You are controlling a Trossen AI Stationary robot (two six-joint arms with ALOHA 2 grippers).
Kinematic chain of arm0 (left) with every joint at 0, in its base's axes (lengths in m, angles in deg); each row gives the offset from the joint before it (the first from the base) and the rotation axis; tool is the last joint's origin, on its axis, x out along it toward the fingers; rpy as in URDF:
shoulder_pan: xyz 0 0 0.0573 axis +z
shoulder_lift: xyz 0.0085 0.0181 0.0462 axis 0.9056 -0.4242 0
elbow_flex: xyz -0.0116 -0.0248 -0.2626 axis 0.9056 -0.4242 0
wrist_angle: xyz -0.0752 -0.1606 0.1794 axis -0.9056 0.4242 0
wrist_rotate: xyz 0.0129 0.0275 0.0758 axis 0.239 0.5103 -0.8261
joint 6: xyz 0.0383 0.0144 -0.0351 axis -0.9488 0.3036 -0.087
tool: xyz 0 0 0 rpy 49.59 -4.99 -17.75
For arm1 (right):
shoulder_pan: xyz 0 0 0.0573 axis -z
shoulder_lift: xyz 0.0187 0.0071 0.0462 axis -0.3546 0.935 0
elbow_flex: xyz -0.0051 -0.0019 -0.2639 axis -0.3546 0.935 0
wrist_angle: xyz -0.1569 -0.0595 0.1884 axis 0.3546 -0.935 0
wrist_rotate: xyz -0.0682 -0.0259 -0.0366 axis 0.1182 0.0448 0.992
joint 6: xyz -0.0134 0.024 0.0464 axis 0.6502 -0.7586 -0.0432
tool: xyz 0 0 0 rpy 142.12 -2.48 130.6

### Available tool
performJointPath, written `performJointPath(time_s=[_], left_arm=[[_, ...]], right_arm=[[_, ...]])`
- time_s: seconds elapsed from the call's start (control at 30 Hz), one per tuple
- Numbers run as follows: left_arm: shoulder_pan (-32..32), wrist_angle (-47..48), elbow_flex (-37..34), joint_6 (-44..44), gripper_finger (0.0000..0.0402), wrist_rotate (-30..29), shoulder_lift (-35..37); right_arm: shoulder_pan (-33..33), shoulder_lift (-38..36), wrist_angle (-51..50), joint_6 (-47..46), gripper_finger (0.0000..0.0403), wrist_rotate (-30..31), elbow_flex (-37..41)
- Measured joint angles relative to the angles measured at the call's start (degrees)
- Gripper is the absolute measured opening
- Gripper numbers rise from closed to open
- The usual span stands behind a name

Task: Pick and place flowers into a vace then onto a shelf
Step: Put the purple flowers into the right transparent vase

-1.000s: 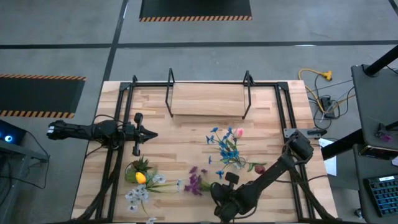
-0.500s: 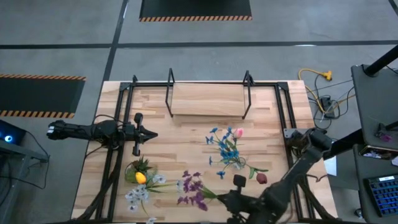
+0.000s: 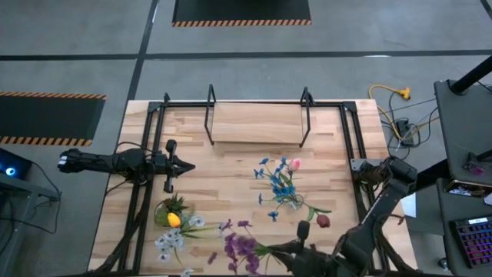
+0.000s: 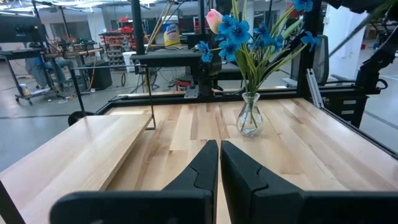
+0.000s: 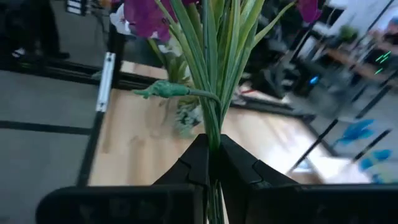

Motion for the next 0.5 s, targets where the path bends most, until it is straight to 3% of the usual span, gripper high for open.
performJointPath(time_s=[0.13,0.2,0.4,0.5], left_arm=[[0.00,0.00,0.00,0.00,0.0000,0.00,0.00],[0.02,0.01,0.00,0.00,0.0000,0.00,0.00],[0.00,0.00,0.00,0.00,0.0000,0.00,0.00],[0.02,0.00,0.00,0.00,0.0000,0.00,0.00]], right_arm=[[-0.11,0.00,-1.05,1.40,0.0013,0.78,0.02],[-0.08,0.00,-1.22,1.28,0.0013,-1.61,0.02],[-0.28,0.20,5.60,13.05,0.0013,-28.77,0.04],[-0.47,0.02,9.05,18.33,0.0013,-33.77,0.04]])
